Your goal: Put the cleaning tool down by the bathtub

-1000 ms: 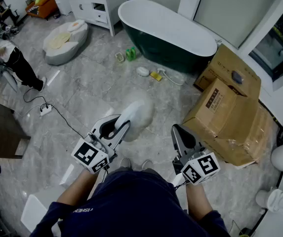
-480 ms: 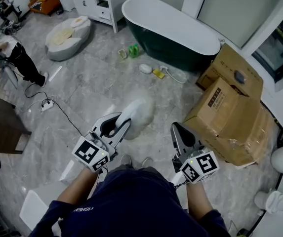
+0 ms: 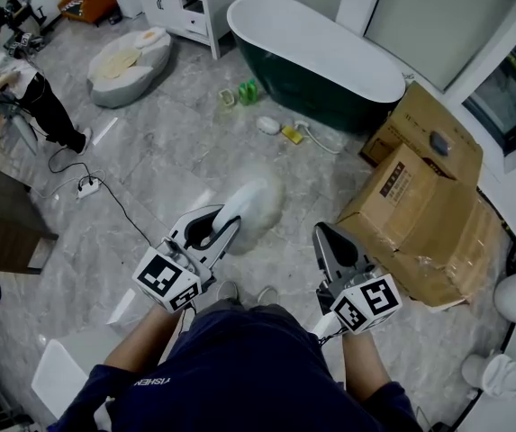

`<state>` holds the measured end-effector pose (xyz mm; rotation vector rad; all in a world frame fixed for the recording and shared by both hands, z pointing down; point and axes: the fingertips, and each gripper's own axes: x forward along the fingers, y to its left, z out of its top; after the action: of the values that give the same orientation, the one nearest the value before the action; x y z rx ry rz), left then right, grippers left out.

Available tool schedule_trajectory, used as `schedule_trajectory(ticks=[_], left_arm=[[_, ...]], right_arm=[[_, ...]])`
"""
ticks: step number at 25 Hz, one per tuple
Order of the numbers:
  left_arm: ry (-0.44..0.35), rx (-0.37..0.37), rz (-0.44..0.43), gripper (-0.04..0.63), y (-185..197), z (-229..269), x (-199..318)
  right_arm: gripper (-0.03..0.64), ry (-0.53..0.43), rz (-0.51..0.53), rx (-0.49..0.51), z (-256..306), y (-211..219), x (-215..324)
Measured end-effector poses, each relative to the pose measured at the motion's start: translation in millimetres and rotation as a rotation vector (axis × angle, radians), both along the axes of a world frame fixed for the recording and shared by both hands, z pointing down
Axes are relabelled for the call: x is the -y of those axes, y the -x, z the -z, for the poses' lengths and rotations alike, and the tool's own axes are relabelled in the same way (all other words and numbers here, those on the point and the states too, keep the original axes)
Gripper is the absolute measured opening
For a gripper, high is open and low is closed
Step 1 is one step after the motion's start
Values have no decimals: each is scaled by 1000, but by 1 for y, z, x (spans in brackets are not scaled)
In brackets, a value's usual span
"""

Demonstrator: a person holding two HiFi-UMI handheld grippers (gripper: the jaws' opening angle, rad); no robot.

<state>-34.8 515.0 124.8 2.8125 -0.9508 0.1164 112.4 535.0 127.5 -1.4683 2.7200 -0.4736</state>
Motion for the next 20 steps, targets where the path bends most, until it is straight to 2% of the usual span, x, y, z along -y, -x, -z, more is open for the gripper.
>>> schedule_trajectory(ticks=[10,20], left_arm=[[-2,4,27,109,-22,-6,-18],[0,5,53,109,-28,-7,-20]], right_arm=[[5,14,33,10,-10,-23,-14],[5,21,53,41,-13,-31,-12]])
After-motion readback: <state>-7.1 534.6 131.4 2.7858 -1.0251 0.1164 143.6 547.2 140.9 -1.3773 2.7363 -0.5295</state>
